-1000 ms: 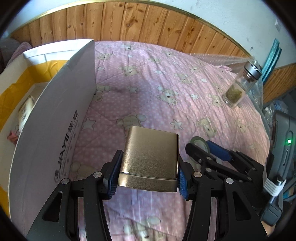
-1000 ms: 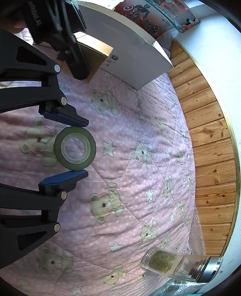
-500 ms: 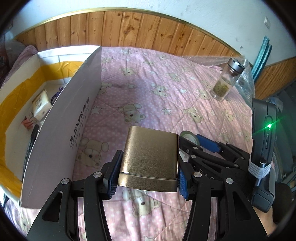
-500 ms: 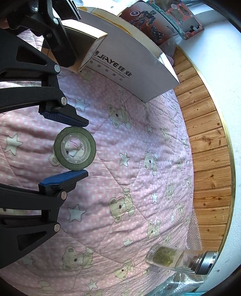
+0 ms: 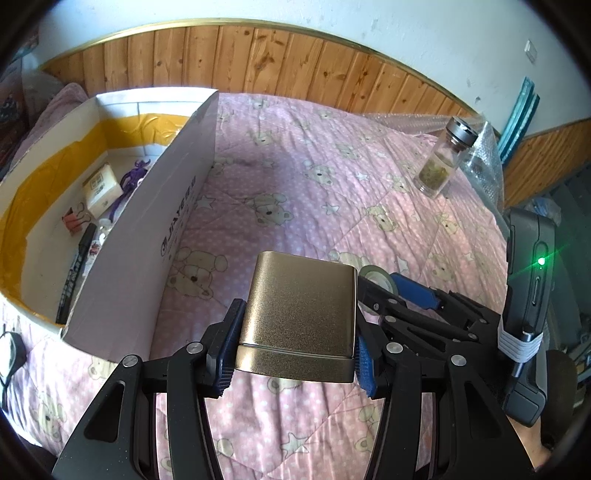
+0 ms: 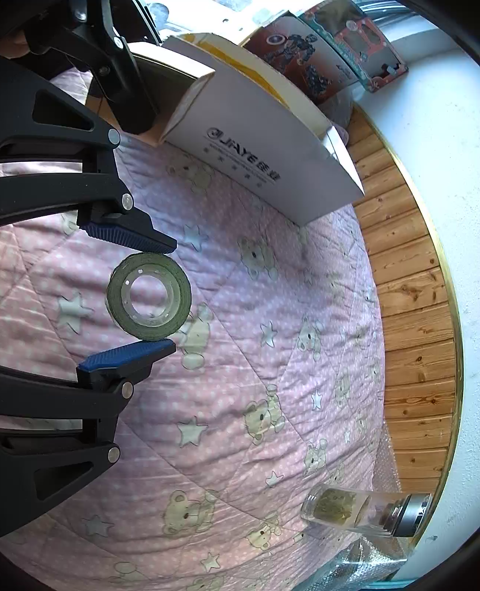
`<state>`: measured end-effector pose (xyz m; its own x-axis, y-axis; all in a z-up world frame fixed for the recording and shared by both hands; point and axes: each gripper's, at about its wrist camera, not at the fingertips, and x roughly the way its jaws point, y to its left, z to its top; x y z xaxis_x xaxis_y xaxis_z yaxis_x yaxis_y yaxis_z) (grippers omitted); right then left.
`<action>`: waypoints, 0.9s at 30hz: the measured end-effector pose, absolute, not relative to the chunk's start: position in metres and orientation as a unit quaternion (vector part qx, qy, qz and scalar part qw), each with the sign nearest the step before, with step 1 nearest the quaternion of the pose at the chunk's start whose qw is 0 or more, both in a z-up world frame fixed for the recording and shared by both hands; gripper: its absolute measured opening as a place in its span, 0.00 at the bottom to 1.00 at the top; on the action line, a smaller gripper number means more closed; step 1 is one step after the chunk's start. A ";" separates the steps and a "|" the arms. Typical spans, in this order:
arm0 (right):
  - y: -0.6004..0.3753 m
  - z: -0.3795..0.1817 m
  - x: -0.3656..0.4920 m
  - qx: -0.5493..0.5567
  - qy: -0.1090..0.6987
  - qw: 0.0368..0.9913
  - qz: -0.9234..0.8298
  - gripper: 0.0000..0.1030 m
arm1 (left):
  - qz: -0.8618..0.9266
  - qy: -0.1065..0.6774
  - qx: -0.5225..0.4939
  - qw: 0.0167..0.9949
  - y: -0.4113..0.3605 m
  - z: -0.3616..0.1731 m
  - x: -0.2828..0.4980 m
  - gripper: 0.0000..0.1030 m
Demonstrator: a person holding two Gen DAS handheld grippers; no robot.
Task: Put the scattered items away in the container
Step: 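Lift the tin and tape roll and carry both toward the white box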
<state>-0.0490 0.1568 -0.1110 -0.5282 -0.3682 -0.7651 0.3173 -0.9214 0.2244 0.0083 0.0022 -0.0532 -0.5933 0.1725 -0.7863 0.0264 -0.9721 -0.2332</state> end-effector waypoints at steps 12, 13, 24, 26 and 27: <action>0.150 -0.104 -0.013 0.444 -0.033 0.219 -0.868 0.48 | 0.892 -0.118 -0.435 0.044 -0.003 -0.039 0.029 0.53; 0.150 -0.104 -0.010 0.443 -0.034 0.221 -0.868 0.48 | 0.892 -0.119 -0.433 0.045 -0.003 -0.037 0.030 0.53; 0.146 -0.090 0.016 0.432 -0.038 0.234 -0.870 0.48 | 0.897 -0.131 -0.419 0.055 -0.012 -0.025 0.044 0.53; 0.144 -0.087 0.021 0.430 -0.036 0.239 -0.870 0.48 | 0.897 -0.136 -0.416 0.057 -0.016 -0.023 0.047 0.53; 0.142 -0.085 0.024 0.429 -0.034 0.241 -0.870 0.48 | 0.897 -0.138 -0.415 0.058 -0.017 -0.022 0.048 0.53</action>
